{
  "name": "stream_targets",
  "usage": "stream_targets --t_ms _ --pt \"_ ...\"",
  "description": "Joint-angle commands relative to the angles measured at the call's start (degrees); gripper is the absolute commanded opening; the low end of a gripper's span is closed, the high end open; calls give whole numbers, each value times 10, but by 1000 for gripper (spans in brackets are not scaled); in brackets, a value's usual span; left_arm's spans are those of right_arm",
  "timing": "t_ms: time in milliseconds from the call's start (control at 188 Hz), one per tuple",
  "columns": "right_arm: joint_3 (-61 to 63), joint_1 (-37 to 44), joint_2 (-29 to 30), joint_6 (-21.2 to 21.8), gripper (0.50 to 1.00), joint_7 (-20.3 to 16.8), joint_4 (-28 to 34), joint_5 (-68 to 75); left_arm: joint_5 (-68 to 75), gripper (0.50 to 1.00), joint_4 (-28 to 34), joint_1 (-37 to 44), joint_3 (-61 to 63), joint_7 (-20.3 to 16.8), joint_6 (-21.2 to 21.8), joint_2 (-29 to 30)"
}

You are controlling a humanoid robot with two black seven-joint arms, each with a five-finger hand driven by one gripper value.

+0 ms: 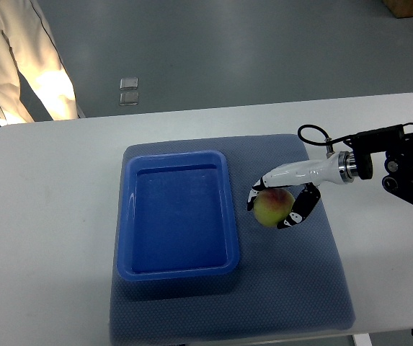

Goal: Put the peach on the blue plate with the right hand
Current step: 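Lower the right hand around the peach and close the fingers on it, then lift the peach with the right hand and carry it over the blue tray, then open the right hand to release the peach into the tray and withdraw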

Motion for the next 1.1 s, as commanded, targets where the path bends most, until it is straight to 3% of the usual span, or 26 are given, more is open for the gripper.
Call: stream_targets --t_ms 0,462,585,590,675,968,1095 --pt "0 13 21 0 725 -1 -1 -1 0 1000 0 0 0 0 0 0" --pt "-1 63 144 -1 733 -4 -56 -5 0 1000 0 0 0 0 0 0" --pt "-1 61 187 -8 746 -21 -89 -8 0 1000 0 0 0 0 0 0" --pt "-1 61 209 -14 750 -26 -114 -8 0 1000 0 0 0 0 0 0" --pt "-1 59 234 -26 752 -26 -141 -8 0 1000 0 0 0 0 0 0" --pt "0 42 270 -85 789 -28 -157 -4 0 1000 0 0 0 0 0 0" --pt "0 30 270 -107 832 -28 -157 -3 0 1000 0 0 0 0 0 0"
